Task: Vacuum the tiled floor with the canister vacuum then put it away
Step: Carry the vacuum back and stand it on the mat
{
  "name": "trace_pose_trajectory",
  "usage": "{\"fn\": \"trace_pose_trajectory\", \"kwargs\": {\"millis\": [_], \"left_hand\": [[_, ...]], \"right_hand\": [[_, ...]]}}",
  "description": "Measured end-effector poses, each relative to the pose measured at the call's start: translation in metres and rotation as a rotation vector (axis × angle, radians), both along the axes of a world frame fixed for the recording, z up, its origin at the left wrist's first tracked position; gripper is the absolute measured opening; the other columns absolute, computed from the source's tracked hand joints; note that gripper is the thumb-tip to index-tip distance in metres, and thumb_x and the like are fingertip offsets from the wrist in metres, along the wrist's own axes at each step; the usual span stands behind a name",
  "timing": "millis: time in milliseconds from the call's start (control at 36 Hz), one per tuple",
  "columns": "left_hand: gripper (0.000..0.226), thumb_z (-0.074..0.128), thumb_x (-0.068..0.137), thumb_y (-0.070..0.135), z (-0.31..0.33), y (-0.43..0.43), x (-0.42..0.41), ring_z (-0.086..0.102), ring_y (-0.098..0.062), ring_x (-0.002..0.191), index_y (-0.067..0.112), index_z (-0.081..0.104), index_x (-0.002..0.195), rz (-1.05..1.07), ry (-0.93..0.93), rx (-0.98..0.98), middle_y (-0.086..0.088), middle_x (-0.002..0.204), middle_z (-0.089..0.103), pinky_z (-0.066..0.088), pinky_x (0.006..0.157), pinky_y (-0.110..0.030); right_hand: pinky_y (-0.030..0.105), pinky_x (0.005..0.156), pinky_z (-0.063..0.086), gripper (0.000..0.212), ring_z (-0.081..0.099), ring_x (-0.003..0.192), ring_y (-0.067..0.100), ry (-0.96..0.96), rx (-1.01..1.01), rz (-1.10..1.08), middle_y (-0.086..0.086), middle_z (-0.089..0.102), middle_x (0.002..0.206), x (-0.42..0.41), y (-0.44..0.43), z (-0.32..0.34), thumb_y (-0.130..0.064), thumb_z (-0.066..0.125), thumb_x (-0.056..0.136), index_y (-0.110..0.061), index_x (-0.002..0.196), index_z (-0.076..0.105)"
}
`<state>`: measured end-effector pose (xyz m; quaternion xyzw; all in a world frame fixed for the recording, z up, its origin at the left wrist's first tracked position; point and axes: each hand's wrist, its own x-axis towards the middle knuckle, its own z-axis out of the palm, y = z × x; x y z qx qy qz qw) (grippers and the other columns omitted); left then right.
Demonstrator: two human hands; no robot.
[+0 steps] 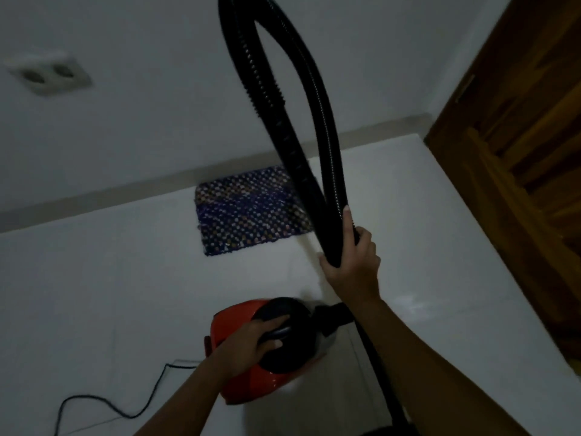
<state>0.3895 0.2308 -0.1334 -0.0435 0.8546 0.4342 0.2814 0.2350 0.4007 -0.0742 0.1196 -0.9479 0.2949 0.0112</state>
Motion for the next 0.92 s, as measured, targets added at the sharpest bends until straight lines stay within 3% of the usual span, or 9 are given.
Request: {"fn": "trace_pose_trajectory", "kwargs": {"millis": [83, 194, 278, 417, 639, 722, 778, 861, 917], "left_hand": [[0.055, 0.052, 0.093, 0.027, 0.029, -0.033, -0.030, 0.037, -0.008, 0.135, 0.029, 0.033, 0.145, 0.065, 0.039, -0.024, 0.005, 0.147, 0.041, 0.030, 0.114, -0.023], [0.054, 0.052, 0.094, 0.025, 0.056, -0.083, -0.078, 0.037, -0.007, 0.134, 0.029, 0.032, 0.144, 0.122, 0.103, -0.020, 0.009, 0.146, 0.038, 0.030, 0.111, -0.018], [0.054, 0.054, 0.093, 0.022, 0.065, -0.121, -0.115, 0.034, -0.007, 0.134, 0.028, 0.034, 0.143, 0.182, 0.104, -0.010, 0.014, 0.143, 0.034, 0.027, 0.111, -0.017], [0.055, 0.058, 0.091, 0.025, 0.057, -0.187, -0.179, 0.036, -0.013, 0.135, 0.031, 0.037, 0.141, 0.224, 0.170, -0.062, -0.001, 0.149, 0.039, 0.030, 0.112, -0.024], [0.055, 0.060, 0.090, 0.015, 0.028, -0.249, -0.260, 0.035, -0.004, 0.127, 0.020, 0.041, 0.141, 0.273, 0.258, -0.103, 0.000, 0.144, 0.043, 0.027, 0.100, -0.010], [0.054, 0.060, 0.090, 0.016, 0.008, -0.265, -0.281, 0.040, -0.008, 0.128, 0.020, 0.042, 0.141, 0.303, 0.314, -0.111, -0.001, 0.144, 0.045, 0.033, 0.103, -0.017], [0.054, 0.060, 0.090, 0.022, -0.008, -0.276, -0.291, 0.042, -0.011, 0.129, 0.024, 0.041, 0.141, 0.316, 0.349, -0.125, 0.001, 0.143, 0.046, 0.037, 0.107, -0.026], [0.055, 0.060, 0.088, 0.032, -0.035, -0.290, -0.303, 0.045, -0.012, 0.128, 0.029, 0.042, 0.139, 0.356, 0.400, -0.159, 0.004, 0.141, 0.048, 0.039, 0.108, -0.032], [0.051, 0.059, 0.091, 0.022, -0.053, -0.294, -0.309, 0.045, -0.011, 0.126, 0.025, 0.042, 0.139, 0.398, 0.422, -0.128, 0.005, 0.139, 0.048, 0.039, 0.105, -0.027]], "right_hand": [[0.047, 0.063, 0.054, 0.091, 0.057, 0.082, 0.037, 0.020, -0.045, 0.028, 0.021, 0.055, 0.107, -0.043, -0.041, 0.037, -0.037, 0.068, 0.072, -0.021, 0.147, 0.019], [0.049, 0.088, 0.044, 0.095, 0.050, 0.107, 0.038, 0.009, -0.127, 0.045, 0.022, 0.046, 0.125, -0.097, -0.092, 0.074, -0.035, 0.071, 0.079, -0.020, 0.152, 0.012], [0.048, 0.095, 0.040, 0.094, 0.046, 0.115, 0.037, 0.062, -0.198, 0.041, 0.021, 0.042, 0.132, -0.134, -0.130, 0.090, -0.035, 0.069, 0.082, -0.020, 0.152, 0.008], [0.051, 0.098, 0.043, 0.094, 0.047, 0.116, 0.035, 0.157, -0.323, 0.056, 0.019, 0.041, 0.130, -0.200, -0.191, 0.097, -0.029, 0.068, 0.082, -0.020, 0.152, 0.006], [0.052, 0.098, 0.044, 0.092, 0.049, 0.117, 0.031, 0.291, -0.469, 0.071, 0.014, 0.040, 0.132, -0.268, -0.258, 0.082, -0.032, 0.063, 0.080, -0.020, 0.152, 0.008], [0.050, 0.101, 0.043, 0.091, 0.048, 0.120, 0.028, 0.300, -0.559, 0.070, 0.012, 0.039, 0.134, -0.286, -0.276, 0.065, -0.030, 0.065, 0.080, -0.021, 0.152, 0.010], [0.038, 0.103, 0.042, 0.089, 0.047, 0.120, 0.021, 0.310, -0.655, 0.075, 0.009, 0.038, 0.135, -0.297, -0.283, 0.051, -0.026, 0.066, 0.081, -0.020, 0.151, 0.013], [-0.004, 0.089, 0.031, 0.078, 0.038, 0.107, -0.002, 0.302, -0.830, 0.085, -0.003, 0.038, 0.126, -0.311, -0.292, 0.034, -0.017, 0.067, 0.082, -0.017, 0.147, 0.023], [0.000, 0.087, 0.040, 0.071, 0.047, 0.108, 0.006, 0.285, -0.923, 0.093, -0.003, 0.045, 0.123, -0.320, -0.298, 0.021, -0.020, 0.068, 0.081, -0.019, 0.142, 0.031]]}}
